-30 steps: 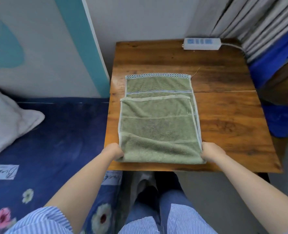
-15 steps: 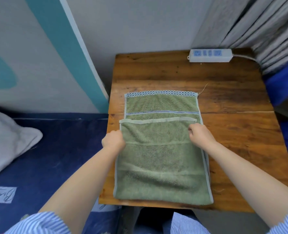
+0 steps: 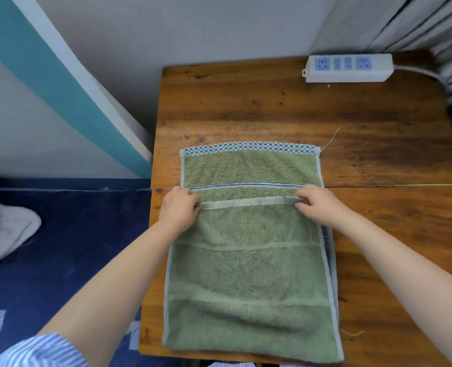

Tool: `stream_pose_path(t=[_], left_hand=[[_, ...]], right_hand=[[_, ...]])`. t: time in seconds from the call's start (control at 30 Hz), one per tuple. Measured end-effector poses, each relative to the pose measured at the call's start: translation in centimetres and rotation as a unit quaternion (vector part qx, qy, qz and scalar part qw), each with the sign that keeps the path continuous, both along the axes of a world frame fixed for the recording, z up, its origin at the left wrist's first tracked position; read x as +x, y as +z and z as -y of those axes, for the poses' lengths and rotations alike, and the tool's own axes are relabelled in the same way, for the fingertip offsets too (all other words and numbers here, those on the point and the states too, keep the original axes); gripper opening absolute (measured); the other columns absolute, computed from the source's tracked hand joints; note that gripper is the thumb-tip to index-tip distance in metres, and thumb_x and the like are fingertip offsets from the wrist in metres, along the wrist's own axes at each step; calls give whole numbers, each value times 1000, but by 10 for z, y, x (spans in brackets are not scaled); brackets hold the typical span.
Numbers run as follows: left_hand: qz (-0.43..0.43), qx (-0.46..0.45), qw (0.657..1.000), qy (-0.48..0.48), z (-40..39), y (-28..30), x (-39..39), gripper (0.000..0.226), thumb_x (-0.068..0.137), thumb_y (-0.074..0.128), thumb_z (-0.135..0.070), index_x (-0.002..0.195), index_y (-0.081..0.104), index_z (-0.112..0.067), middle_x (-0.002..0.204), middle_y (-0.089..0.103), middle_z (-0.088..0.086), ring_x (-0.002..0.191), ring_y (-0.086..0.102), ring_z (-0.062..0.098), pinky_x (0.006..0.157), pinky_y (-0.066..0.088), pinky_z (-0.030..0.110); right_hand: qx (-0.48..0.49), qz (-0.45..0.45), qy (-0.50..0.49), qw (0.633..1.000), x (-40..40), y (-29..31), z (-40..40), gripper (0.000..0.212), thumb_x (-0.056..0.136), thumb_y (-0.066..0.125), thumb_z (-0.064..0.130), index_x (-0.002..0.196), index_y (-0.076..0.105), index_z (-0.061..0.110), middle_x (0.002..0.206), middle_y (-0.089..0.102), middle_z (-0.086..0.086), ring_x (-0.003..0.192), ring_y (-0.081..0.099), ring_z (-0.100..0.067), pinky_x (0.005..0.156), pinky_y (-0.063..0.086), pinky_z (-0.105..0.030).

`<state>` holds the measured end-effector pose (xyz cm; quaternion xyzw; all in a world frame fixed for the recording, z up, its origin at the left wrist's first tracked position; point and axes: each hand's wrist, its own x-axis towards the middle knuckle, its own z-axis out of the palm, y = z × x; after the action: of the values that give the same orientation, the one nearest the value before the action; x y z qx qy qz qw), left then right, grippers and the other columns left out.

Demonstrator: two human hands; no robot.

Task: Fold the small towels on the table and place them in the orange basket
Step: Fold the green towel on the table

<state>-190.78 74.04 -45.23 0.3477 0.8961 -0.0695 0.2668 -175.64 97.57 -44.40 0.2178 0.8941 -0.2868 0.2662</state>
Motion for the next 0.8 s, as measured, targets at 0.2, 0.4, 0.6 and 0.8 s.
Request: stream_pose_path(t=[0.2, 0.4, 0.6, 0.8], left_hand=[[222, 32, 974, 29, -3, 54, -36, 16, 95, 49, -18, 80, 50, -22, 85, 55, 0, 83, 49, 18, 66, 38, 24], [136, 93, 985, 58, -50, 47, -77, 13, 96, 48, -20, 95, 56, -9, 82, 50, 1, 80, 45, 19, 63, 31, 28], [-17, 119, 990, 74, -67, -8, -86, 27, 98, 43, -25, 110, 57, -5, 103, 62, 12, 91, 55, 28, 67, 36, 30], [-3, 69, 998, -7, -50, -21, -91, 31, 91, 53, -32, 105, 61, -4, 127, 47, 12, 123, 37, 29, 99, 35, 38]], right_hand=[[-278, -12, -173, 945, 7, 34, -29, 8, 68, 58, 20, 66, 57, 13, 71, 52, -4, 72, 48, -16, 69, 35, -29], [-39, -85, -172, 981, -40, 31, -62, 10, 86, 59, 10, 88, 67, 4, 94, 63, -13, 92, 54, -23, 78, 36, -29], [130, -98, -139, 977, -62, -15, -63, 25, 91, 53, 12, 108, 64, -1, 113, 64, -18, 109, 55, -31, 92, 42, -33], [146, -100, -34, 984, -57, -23, -70, 22, 87, 55, 7, 104, 64, -4, 143, 37, -17, 136, 25, -31, 114, 17, -37]])
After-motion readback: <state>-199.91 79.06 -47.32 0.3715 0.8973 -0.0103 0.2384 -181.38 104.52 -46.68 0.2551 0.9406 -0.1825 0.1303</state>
